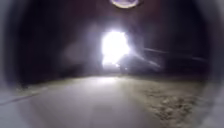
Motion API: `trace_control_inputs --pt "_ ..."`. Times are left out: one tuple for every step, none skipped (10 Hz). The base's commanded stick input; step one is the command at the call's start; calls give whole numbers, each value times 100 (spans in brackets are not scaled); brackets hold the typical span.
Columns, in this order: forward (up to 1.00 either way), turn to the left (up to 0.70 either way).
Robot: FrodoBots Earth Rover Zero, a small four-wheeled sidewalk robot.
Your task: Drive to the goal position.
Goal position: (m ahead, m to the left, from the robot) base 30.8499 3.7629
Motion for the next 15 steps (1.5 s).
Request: trace_control_inputs --pt "85 0" --pt "85 0" --pt "85 0" --pt "85 0" --pt "85 0" --pt "85 0" --pt "85 0" --pt "85 0" --pt "85 0" --pt "85 0" --pt "85 0" --pt "85 0" --pt "85 0" --pt "85 0" --pt "85 0"
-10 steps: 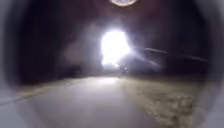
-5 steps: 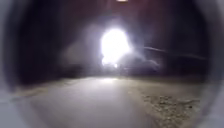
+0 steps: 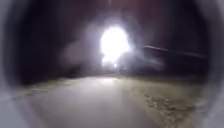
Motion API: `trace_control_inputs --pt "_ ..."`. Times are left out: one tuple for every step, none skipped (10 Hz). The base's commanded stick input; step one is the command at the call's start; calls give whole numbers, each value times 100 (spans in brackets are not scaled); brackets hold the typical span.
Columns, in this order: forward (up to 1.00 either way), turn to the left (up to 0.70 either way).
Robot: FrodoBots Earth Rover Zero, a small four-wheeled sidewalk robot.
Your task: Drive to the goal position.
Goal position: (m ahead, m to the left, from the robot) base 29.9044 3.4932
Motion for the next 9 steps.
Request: trace_control_inputs --pt "85 0" --pt "85 0" --pt "85 11" --pt "85 34" --pt "85 34" --pt "85 25" --pt "85 0" --pt "85 0" --pt "85 0"
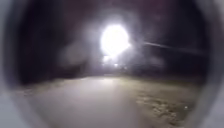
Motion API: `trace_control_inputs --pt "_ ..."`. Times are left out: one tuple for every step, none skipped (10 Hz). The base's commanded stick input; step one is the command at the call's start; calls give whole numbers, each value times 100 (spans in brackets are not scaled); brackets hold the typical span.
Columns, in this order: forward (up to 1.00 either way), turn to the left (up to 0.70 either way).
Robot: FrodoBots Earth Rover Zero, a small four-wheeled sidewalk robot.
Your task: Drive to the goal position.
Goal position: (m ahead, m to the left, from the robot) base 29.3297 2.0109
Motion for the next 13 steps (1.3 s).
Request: trace_control_inputs --pt "85 0" --pt "85 0" --pt "85 0" --pt "85 0" --pt "85 0" --pt "85 0" --pt "85 0" --pt "85 0" --pt "85 0" --pt "85 0" --pt "85 0" --pt "85 0" --pt "85 0"
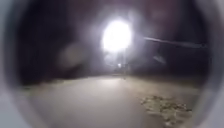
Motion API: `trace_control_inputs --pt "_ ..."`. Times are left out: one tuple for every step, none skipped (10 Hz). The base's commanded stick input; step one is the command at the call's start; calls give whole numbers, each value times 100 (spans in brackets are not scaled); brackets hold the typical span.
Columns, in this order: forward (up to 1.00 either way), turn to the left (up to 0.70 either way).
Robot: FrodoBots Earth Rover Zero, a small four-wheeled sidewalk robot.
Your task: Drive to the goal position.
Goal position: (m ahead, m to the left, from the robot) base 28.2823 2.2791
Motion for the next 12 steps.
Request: trace_control_inputs --pt "85 0" --pt "85 0" --pt "85 0" --pt "85 0" --pt "85 0" --pt "85 0" --pt "85 0" --pt "85 0" --pt "85 0" --pt "85 0" --pt "85 0" --pt "85 0"
